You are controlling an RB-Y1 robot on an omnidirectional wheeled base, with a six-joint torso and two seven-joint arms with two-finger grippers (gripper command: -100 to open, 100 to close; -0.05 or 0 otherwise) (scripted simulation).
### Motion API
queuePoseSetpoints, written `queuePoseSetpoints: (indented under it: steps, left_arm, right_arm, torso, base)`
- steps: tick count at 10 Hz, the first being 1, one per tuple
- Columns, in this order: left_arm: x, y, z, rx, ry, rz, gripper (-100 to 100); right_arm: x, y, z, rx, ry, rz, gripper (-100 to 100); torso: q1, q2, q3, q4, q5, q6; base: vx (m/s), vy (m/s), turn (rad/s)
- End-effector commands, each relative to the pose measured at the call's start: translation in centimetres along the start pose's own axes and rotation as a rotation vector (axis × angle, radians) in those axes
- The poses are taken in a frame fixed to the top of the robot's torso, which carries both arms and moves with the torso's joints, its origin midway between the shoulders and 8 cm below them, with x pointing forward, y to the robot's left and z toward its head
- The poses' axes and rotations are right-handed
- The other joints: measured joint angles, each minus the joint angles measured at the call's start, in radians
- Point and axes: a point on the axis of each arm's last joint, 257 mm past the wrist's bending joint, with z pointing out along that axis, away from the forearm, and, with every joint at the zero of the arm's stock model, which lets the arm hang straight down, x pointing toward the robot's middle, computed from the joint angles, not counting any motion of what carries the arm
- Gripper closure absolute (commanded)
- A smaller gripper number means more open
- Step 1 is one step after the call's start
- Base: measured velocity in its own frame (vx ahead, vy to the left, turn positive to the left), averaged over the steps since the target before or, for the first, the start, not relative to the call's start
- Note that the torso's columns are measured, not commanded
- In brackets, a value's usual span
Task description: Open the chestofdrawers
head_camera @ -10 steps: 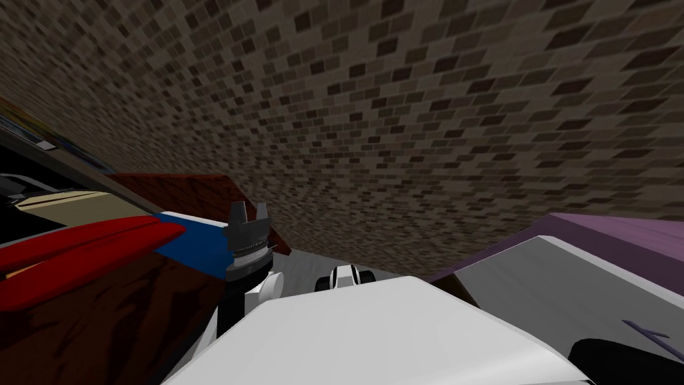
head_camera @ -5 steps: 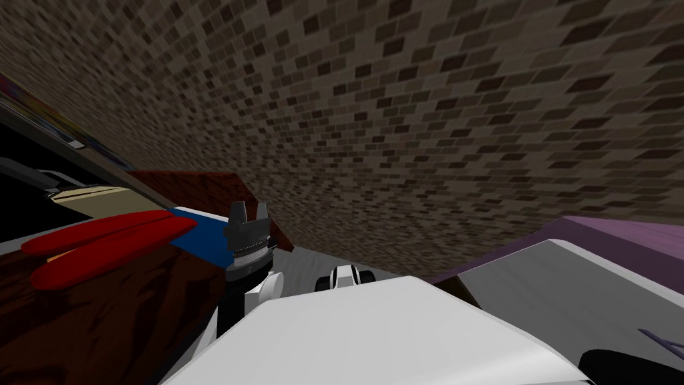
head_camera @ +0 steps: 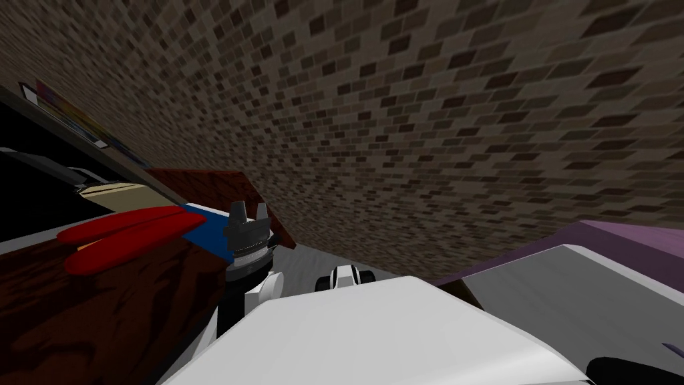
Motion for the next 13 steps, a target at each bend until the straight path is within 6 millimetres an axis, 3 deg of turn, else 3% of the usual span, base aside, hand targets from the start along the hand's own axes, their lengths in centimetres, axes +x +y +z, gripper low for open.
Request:
queuePoseSetpoints:
  steps: [1, 3, 5, 8, 9, 13]
  left_arm:
    - [0.0, 0.0, 0.0, 0.000, 0.000, 0.000, 0]
    - [0.0, 0.0, 0.0, 0.000, 0.000, 0.000, 0]
    - [0.0, 0.0, 0.0, 0.000, 0.000, 0.000, 0]
    - [0.0, 0.0, 0.0, 0.000, 0.000, 0.000, 0]
    - [0.0, 0.0, 0.0, 0.000, 0.000, 0.000, 0]
    - [0.0, 0.0, 0.0, 0.000, 0.000, 0.000, 0]
  right_arm:
    - [0.9, 0.4, -1.7, -0.077, 0.019, -0.015, -100]
    - [1.1, 0.8, -2.9, -0.143, 0.014, -0.013, -100]
    - [1.1, 1.1, -4.0, -0.205, 0.009, -0.010, -100]
    - [1.1, 1.4, -3.3, -0.184, 0.014, -0.008, -100]
    - [1.1, 1.5, -3.2, -0.186, 0.016, -0.008, 100]
    - [0.7, 1.1, -3.4, -0.182, 0.003, -0.012, 100]
  torso:
    - [0.000, 0.001, 0.001, 0.001, -0.001, -0.001]
    - [0.001, -0.010, -0.001, 0.001, -0.008, -0.015]
    - [0.003, -0.021, -0.007, -0.002, -0.008, -0.018]
    - [0.001, -0.022, -0.007, -0.002, -0.009, -0.018]
    - [0.002, -0.019, -0.006, -0.002, -0.008, -0.018]
    - [0.011, -0.022, -0.009, -0.003, -0.004, -0.018]
  base:
    - [-0.032, -0.009, -0.023]
    - [-0.053, -0.020, 0.009]
    - [-0.038, -0.004, 0.058]
    - [0.011, -0.011, 0.036]
    - [0.000, 0.000, 0.000]
    - [0.081, 0.180, -0.031]
